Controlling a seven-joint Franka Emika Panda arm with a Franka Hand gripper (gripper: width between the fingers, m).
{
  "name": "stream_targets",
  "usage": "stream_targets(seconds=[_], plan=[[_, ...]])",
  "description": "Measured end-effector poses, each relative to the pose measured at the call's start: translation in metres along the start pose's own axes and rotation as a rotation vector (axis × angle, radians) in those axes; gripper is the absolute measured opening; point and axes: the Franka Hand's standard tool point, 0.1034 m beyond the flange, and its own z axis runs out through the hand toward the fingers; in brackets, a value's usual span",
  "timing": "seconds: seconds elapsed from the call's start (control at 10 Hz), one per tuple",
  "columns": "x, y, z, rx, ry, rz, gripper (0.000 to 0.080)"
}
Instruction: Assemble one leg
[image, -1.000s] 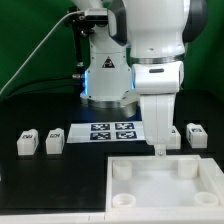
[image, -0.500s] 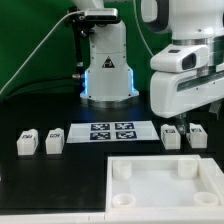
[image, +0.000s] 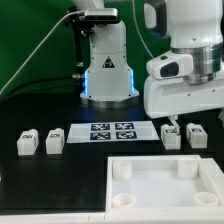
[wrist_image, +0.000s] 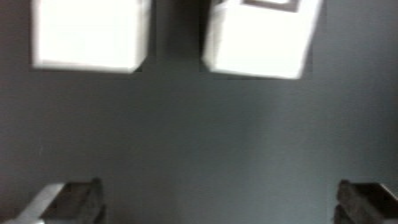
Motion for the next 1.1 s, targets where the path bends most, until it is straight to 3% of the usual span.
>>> stream_targets(seconds=[0.3,0.4,0.7,1.1], plan=[[-0.002,-0.002,-0.001,-0.004,-0.024,-0.026,0.0649],[-0.009,0.000,-0.001,-0.017,-0.131,-0.033,0.0649],[-0.017,-0.016,-0.003,-0.042,-0.398,0.002,0.0649],[-0.026,-0.012,0.011,-0.049,-0.741,0.007,0.0649]])
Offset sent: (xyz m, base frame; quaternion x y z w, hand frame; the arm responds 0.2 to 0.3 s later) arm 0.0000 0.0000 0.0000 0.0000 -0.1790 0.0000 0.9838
